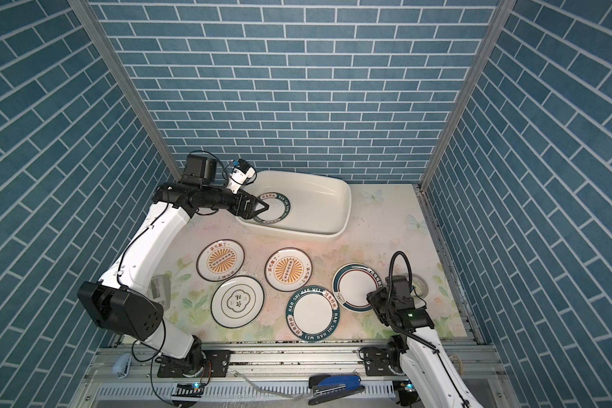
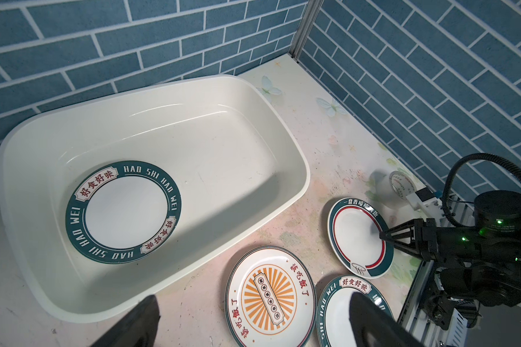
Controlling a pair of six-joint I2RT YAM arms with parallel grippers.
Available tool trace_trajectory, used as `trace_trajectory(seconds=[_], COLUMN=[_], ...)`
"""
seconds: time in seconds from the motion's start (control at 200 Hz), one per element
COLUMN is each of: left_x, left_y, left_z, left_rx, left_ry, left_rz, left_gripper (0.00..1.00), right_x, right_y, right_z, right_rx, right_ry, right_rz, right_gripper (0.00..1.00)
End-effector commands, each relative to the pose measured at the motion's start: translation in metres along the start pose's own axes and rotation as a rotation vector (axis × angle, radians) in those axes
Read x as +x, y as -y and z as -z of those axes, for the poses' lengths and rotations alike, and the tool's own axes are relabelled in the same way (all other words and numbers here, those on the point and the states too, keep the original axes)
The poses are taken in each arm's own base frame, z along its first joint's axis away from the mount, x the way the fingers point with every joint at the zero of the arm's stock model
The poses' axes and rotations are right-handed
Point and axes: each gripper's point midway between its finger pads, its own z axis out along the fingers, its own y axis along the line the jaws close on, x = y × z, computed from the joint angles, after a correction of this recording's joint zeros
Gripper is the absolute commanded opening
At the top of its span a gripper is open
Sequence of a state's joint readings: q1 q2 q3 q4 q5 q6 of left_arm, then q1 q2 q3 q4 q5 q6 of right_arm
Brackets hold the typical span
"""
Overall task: Place the plates into the plastic bin on the countertop
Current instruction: 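Close the right gripper on the plate rim and tilt the plate up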
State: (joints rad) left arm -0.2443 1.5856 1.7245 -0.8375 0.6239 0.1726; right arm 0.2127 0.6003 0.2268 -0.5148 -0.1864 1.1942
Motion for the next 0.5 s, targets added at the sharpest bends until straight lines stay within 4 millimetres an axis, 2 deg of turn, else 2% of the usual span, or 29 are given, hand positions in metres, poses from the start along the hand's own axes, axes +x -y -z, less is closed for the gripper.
trace_trajectory(seconds=[0.0, 0.305, 0.495], left_x=[0.002, 0.005, 0.009], left_y=[0.006, 0.007, 0.005], left_z=[0.001, 0.003, 0.001], left_rx=[0.002, -0.009, -0.017], left_ry=[-0.007, -0.005, -0.016], left_rz=[-0.008, -0.019, -0.026], left_gripper=[1.0, 1.0, 1.0], right_x=[0.011, 0.006, 0.0], right_y=[0.013, 0.011, 0.009], right_z=[-0.004, -0.017, -0.022], right_rx=[0.021, -0.035, -0.064], right_ry=[-0.047, -0.01, 0.024], right_rz=[0.011, -0.029, -0.038], right_gripper=[0.46, 0.33, 0.32])
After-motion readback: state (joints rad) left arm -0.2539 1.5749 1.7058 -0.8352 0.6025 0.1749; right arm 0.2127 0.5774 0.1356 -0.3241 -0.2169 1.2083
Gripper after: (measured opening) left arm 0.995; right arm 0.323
